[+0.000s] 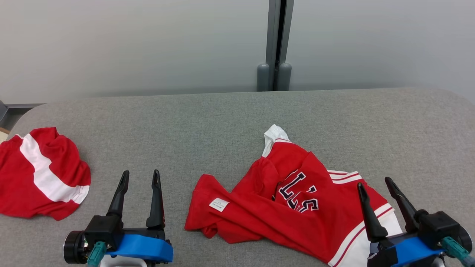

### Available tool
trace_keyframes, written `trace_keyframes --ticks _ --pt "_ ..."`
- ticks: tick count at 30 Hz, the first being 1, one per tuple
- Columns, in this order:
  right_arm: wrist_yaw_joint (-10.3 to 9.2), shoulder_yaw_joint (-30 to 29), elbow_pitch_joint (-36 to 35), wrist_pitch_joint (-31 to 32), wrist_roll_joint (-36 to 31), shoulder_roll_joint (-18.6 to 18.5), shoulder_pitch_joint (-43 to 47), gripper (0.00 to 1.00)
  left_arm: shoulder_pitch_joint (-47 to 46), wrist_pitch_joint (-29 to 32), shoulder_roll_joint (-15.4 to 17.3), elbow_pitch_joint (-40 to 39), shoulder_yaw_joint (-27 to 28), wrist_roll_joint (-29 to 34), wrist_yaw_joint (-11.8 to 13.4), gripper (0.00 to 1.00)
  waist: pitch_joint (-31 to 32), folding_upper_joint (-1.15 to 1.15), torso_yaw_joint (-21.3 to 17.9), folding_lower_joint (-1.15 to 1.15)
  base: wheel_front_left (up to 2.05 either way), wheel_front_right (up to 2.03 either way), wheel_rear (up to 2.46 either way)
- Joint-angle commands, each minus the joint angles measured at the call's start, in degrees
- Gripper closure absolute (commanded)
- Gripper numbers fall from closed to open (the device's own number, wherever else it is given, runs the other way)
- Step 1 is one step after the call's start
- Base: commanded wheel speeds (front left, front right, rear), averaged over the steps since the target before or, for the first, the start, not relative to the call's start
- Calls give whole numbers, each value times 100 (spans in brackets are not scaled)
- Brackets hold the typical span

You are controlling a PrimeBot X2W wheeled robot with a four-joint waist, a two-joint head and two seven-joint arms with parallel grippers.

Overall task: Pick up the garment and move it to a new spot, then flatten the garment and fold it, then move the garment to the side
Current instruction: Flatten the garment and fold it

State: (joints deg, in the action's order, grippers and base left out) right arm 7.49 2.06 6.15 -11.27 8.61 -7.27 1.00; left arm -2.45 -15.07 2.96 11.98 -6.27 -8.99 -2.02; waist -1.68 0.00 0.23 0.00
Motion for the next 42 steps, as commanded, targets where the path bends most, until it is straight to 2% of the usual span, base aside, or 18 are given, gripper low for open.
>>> trace_keyframes --ticks 1,6,11,19,27,34,41,42 --pt "1 39 23 36 -19 -66 -140 0 19 -15 -3 -21 3 23 8 0 -20 0 26 0 0 0 0" --pt "1 368 219 296 54 -278 -809 0 -84 -15 -4 -21 -37 15 2 0 -121 0 128 0 0 0 0" --pt "1 897 583 648 28 -438 -1881 0 -195 -15 -7 -25 -93 -25 14 0 -291 0 262 0 0 0 0" --pt "1 1646 1855 1146 202 -632 -3386 0 -388 -15 -8 -33 -300 -146 80 0 -594 0 591 0 0 0 0" --pt "1 2110 3534 1539 375 -778 -4057 0 -578 -15 -8 -55 -499 -266 164 0 -864 0 939 0 0 0 0" --pt "1 2556 4789 1753 644 -621 -4402 0 -706 -15 -8 -53 -672 -361 242 0 -1026 0 1083 0 0 0 0" --pt "1 3020 5409 1892 1003 -502 -4425 0 -758 -15 -8 -13 -781 -419 285 0 -992 0 1119 0 0 0 0" --pt "1 3099 5481 1937 1050 -499 -4421 5 -753 -15 -8 -8 -786 -435 297 0 -971 0 1111 0 0 0 0"
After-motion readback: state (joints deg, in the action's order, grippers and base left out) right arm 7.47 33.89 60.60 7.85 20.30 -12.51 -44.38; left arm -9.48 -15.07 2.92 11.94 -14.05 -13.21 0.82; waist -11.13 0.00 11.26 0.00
